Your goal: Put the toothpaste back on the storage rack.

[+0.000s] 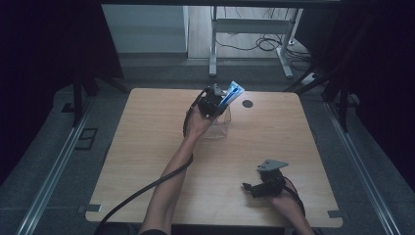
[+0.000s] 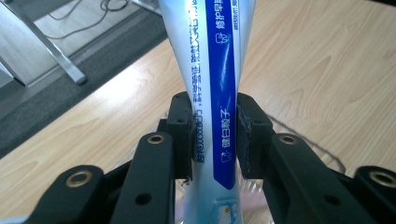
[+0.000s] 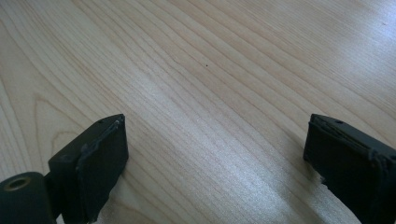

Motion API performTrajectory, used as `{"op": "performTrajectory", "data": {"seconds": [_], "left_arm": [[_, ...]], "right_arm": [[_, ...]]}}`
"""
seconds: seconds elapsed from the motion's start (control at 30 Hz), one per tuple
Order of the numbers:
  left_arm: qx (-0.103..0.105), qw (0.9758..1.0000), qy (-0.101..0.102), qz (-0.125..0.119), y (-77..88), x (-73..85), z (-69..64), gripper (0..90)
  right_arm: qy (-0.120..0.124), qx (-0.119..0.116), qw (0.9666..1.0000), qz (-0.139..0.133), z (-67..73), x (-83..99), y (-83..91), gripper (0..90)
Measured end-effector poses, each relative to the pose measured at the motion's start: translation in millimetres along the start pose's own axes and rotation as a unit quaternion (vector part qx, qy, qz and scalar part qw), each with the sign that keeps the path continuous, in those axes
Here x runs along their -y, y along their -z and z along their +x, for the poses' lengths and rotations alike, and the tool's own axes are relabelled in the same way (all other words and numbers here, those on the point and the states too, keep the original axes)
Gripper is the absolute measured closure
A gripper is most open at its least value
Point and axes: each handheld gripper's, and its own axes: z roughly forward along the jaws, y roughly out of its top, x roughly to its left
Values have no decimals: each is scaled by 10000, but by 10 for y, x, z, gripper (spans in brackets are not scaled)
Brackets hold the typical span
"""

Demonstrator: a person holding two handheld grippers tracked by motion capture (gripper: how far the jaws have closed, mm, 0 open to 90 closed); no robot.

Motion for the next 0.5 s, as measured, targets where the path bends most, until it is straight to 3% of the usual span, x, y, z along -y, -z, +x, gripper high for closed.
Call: {"op": "performTrajectory", "data": {"seconds": [0.13,0.27,0.5], "left_arm": [[65,10000,4,43,13,43,11,687],[-64,9996,-102,242,-15,63,-15,651],[-17,9998,84,172,20,110,47,646]], "right_arm": [[3,0,10000,1,0,0,0,63],[16,-6,10000,2,-2,-1,-2,63],[17,-7,10000,0,-3,-2,-2,65]]}}
